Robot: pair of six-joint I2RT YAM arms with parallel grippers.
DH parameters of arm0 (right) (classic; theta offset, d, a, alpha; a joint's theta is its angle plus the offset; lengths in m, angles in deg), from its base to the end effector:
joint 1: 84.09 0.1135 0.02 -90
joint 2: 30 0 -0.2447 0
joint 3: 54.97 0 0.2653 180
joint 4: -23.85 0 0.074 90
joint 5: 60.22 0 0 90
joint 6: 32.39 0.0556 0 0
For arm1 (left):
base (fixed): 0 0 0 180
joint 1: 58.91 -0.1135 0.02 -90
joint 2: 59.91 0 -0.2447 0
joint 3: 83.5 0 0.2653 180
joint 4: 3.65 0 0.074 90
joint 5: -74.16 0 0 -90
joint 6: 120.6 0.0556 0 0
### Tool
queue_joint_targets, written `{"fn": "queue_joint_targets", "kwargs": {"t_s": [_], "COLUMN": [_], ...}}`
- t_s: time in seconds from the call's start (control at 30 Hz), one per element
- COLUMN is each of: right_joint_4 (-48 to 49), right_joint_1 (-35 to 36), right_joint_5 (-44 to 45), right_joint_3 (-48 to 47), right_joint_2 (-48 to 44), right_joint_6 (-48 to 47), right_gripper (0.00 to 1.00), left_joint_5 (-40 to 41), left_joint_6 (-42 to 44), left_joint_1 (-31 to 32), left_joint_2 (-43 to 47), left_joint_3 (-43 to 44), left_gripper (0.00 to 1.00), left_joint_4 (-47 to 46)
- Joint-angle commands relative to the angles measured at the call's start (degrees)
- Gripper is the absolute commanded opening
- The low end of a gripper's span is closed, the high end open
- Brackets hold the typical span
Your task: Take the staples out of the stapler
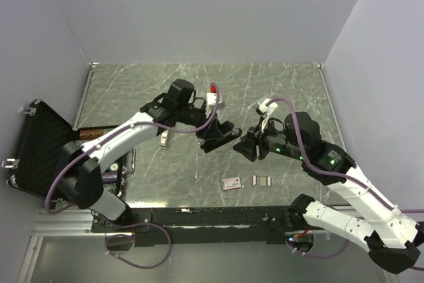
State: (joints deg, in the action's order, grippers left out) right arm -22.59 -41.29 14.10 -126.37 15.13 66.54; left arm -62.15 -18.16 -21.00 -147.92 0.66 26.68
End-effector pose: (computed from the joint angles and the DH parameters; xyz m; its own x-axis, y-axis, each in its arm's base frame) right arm 0.1402 0.1503 0.3604 -0.3804 -0.1485 -0.9128 -0.7908 0.5640 0.2378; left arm 0.2666 -0.2586 0.2771 -0.2397 0.3753 -0.8954 0.9708 0.0989 -0.2185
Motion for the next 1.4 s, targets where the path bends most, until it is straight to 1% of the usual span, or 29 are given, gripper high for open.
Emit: {"fn": "queue_joint_targets", "kwargs": {"t_s": [0.0,0.13,0.3,0.47,0.57,0.7,0.93,1.0,1.17,1.37], "right_joint_4": [-3.10,-6.35,-11.37,-11.45,-12.77,-13.92,-14.00,-14.53,-12.25,-10.93], "right_joint_1": [-0.27,-0.18,0.08,0.35,0.61,1.58,3.86,5.00,6.50,6.41], "right_joint_5": [-3.04,-5.66,-8.84,-10.16,-11.38,-12.09,-12.27,-11.65,-8.84,-10.07], "right_joint_3": [-4.77,-9.86,-14.18,-15.58,-18.57,-21.56,-22.36,-22.62,-19.82,-17.53], "right_joint_2": [-0.30,0.05,4.88,6.99,9.71,13.14,16.48,17.45,16.31,15.43], "right_joint_6": [-1.99,-2.33,-4.00,-5.85,-6.90,-7.96,-8.40,-10.59,-11.21,-12.09], "right_gripper": [0.52,0.51,0.54,0.61,0.61,0.61,0.61,0.60,0.60,0.59], "left_joint_5": [-8.44,-10.82,-13.19,-14.34,-14.16,-14.34,-13.72,-13.99,-14.34,-14.60], "left_joint_6": [-3.39,-4.18,-5.33,-7.09,-6.73,-7.35,-6.21,-6.03,-6.91,-7.17], "left_joint_1": [-0.03,0.50,1.02,1.20,1.29,1.29,1.20,1.29,1.29,1.20], "left_joint_2": [8.10,12.32,16.54,20.59,22.00,23.84,23.85,23.76,24.11,24.55], "left_joint_3": [-3.14,-4.73,-6.66,-8.25,-8.42,-10.26,-10.97,-10.88,-11.15,-11.41], "left_gripper": [0.01,0.01,0.01,0.01,0.01,0.01,0.01,0.01,0.01,0.01], "left_joint_4": [-2.32,-1.00,-1.43,-2.67,-1.61,-2.40,-0.82,-0.65,-1.26,-1.61]}}
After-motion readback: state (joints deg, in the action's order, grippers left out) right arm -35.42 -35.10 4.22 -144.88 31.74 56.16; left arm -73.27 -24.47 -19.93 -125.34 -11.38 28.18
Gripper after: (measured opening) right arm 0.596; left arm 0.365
